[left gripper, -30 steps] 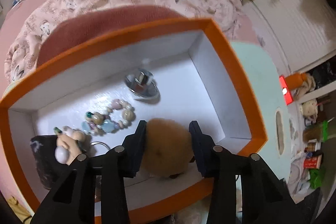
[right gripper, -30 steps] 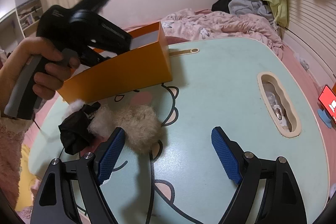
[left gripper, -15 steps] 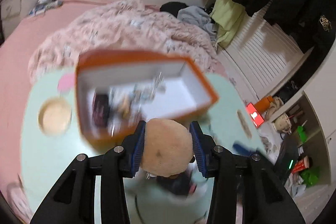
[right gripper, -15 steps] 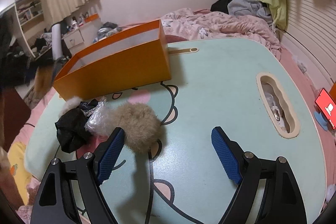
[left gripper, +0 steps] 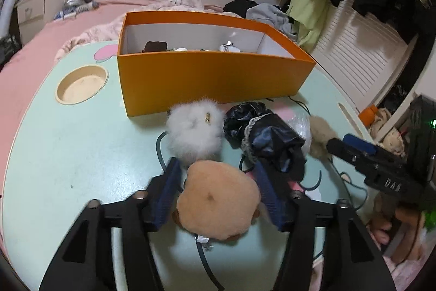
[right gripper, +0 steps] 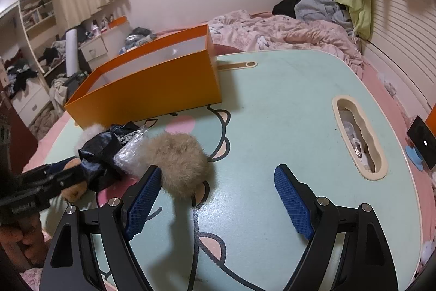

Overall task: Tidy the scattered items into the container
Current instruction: 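Lift the plush bear head out and set it on the table, left gripper, then reach into the box and grasp the bead bracelet with the right gripper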

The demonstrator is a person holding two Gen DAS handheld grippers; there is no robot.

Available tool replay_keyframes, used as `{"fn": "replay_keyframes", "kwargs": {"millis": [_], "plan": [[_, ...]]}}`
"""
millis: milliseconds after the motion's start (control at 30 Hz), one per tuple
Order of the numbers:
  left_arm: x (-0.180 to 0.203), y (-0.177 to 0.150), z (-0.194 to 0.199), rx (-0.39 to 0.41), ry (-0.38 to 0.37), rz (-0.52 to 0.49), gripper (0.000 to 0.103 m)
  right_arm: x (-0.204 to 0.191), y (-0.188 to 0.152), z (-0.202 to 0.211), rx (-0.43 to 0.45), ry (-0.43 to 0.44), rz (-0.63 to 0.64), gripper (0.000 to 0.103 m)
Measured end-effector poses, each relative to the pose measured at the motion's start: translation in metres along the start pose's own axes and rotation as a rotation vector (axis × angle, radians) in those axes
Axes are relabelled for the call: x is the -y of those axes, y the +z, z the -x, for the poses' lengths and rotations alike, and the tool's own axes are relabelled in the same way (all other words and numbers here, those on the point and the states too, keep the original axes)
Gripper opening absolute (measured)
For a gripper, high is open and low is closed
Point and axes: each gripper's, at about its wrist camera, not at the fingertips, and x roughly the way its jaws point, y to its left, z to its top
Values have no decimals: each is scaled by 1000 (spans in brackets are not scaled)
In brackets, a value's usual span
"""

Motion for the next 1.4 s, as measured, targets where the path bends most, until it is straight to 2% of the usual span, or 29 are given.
{"fn": "replay_keyframes", "kwargs": {"millis": [200,267,367,433,533,600,667,800,900,1067,1233,1400], "plan": [[-6,-12,16,102,10,22,64,0,0,3,16,-1,3,85],[-5,-11,19,120,41,27,64,-2,1,10,49,-4,19,84],[1,-12,18,125,151,-1,64,-14,12,17,86,7,70,79],[6,-12,15,116,167,-25,64,-30,32,18,89,43,119,76],[7,-12,15,118,158,-44,64,-59,76,12,64,145,173,72],[5,-14,18,129,156,-47,64,-76,112,-7,-14,207,167,71],[4,-13,19,132,154,-45,64,-86,139,-36,-115,229,135,63],[2,-13,17,120,140,-37,64,-92,164,-113,-318,168,34,58],[-1,-13,17,122,131,-26,64,-93,165,-147,-393,122,7,58],[-4,-14,16,121,113,-6,64,-105,158,-172,-468,82,29,58],[-4,-14,16,122,110,-2,64,-112,157,-178,-462,58,56,58],[-4,-14,16,119,107,3,64,-129,146,-178,-454,-18,207,55]]}}
